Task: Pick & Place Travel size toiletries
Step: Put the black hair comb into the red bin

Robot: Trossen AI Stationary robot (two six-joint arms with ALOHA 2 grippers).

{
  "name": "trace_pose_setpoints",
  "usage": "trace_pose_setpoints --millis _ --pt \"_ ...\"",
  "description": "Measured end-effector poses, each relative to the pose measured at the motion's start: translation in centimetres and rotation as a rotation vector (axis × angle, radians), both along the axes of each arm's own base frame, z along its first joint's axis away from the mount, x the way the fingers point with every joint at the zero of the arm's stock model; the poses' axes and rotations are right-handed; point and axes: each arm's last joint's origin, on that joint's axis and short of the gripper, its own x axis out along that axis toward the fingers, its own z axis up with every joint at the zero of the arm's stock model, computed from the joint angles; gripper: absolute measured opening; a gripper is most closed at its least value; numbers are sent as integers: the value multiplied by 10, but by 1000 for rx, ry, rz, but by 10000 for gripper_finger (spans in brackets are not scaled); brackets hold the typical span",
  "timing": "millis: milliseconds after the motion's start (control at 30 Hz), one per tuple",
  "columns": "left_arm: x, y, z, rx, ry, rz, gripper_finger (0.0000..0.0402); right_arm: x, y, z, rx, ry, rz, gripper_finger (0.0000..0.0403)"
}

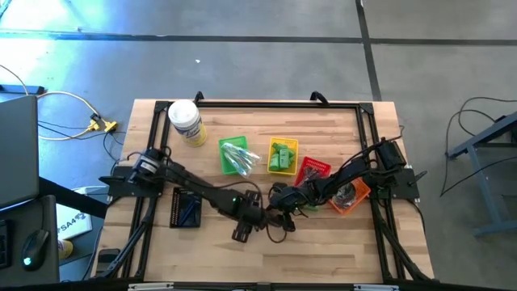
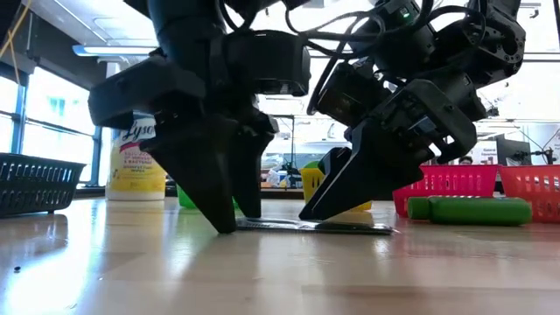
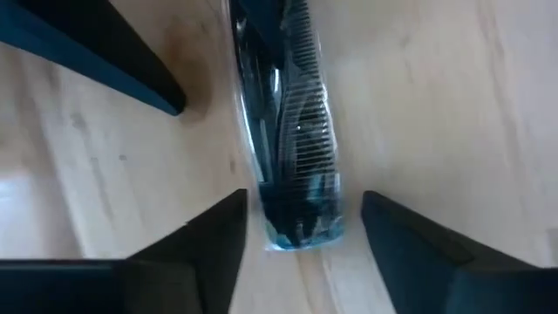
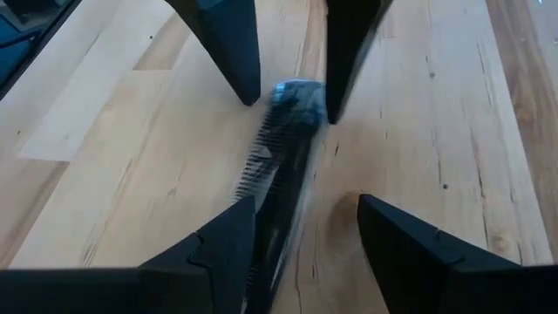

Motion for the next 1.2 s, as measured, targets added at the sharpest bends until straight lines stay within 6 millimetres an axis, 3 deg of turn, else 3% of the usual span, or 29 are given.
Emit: trace_pose_setpoints --millis 133,433,700,1033,1200 --pt "2 8 -6 -57 -6 4 156 0 0 0 -1 -1 2 196" --pt "4 10 -12 -6 -30 34 13 0 0 0 -1 -8 4 197" --pt "0 5 -8 53 -25 30 1 0 1 6 4 -30 19 197" --pt "-1 -5 9 168 18 22 0 -8 11 34 -35 -70 26 197" --pt "-2 -9 18 201 40 12 0 -11 14 33 -60 -45 19 197"
